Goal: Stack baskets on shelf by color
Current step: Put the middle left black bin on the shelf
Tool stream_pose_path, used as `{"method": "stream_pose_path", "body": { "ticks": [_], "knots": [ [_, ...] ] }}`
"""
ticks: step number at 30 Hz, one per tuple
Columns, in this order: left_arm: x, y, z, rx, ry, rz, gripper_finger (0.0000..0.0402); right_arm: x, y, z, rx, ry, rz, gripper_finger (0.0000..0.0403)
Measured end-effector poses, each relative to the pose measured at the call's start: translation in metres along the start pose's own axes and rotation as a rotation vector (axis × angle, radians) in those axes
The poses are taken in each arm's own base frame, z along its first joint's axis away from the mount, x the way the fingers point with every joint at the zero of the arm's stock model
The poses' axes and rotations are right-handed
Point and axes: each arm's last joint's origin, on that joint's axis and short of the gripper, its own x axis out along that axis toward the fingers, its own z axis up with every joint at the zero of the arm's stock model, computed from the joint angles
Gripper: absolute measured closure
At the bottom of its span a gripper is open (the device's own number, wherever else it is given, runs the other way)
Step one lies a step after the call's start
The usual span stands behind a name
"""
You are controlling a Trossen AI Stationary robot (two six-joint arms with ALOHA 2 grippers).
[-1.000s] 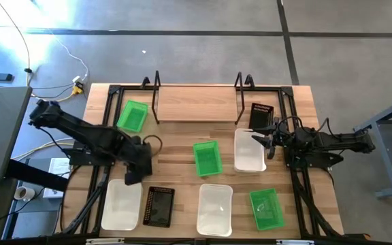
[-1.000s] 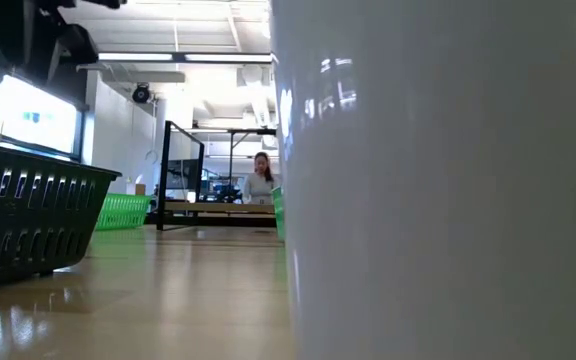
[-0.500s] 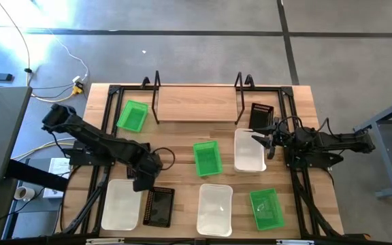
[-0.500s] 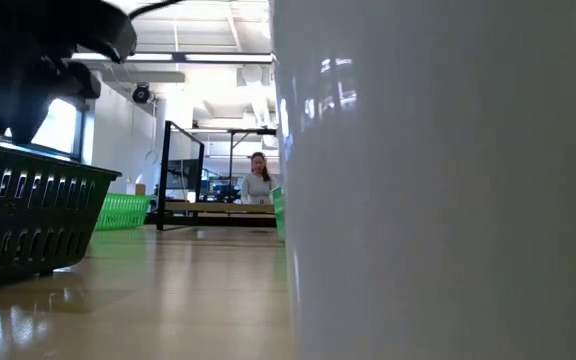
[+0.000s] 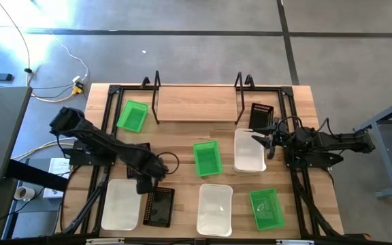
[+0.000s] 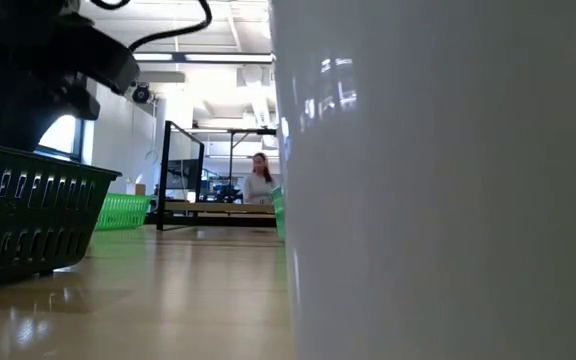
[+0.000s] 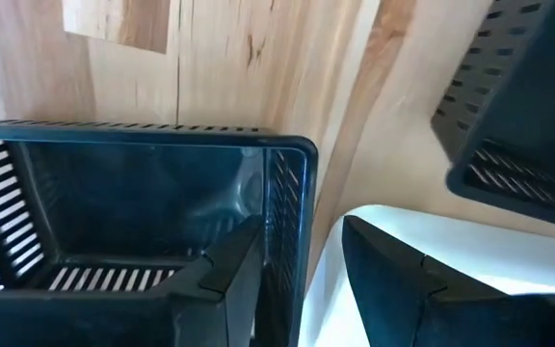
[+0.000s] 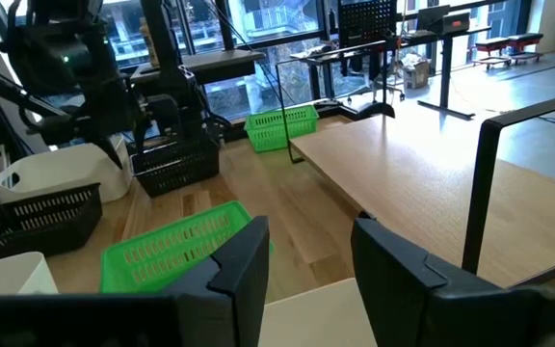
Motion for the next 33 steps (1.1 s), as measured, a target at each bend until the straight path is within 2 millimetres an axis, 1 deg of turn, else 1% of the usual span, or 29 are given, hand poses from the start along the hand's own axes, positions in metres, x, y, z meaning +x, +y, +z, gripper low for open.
{"method": "stream_pose_path", "body": {
  "ticks": [11,14,16,22,23,28,33],
  "knots": [
    [0.032,-0.005,0.012,-0.021,0.101,0.075,0.0267,0.000,0.000,0.000,0.000,0.001,0.000,0.0269],
    [0.036,-0.005,0.013,-0.029,0.114,0.085,0.0280,0.000,0.000,0.000,0.000,0.001,0.000,0.0269],
    [0.037,-0.005,0.013,-0.030,0.117,0.087,0.0300,0.000,0.000,0.000,0.000,0.001,0.000,0.0269],
    [0.036,-0.005,0.014,-0.025,0.106,0.106,0.0389,0.000,0.000,0.000,-0.001,0.001,-0.001,0.0269],
    [0.036,-0.004,0.014,-0.025,0.100,0.116,0.0394,0.000,0.000,0.000,0.000,0.001,0.000,0.0269],
    [0.034,-0.004,0.014,-0.040,0.094,0.133,0.0393,0.000,0.000,0.000,0.000,0.001,0.000,0.0269],
    [0.015,-0.011,0.022,-0.013,0.054,0.139,0.0398,0.000,0.000,0.000,0.000,0.001,0.000,0.0269]
  ]
}}
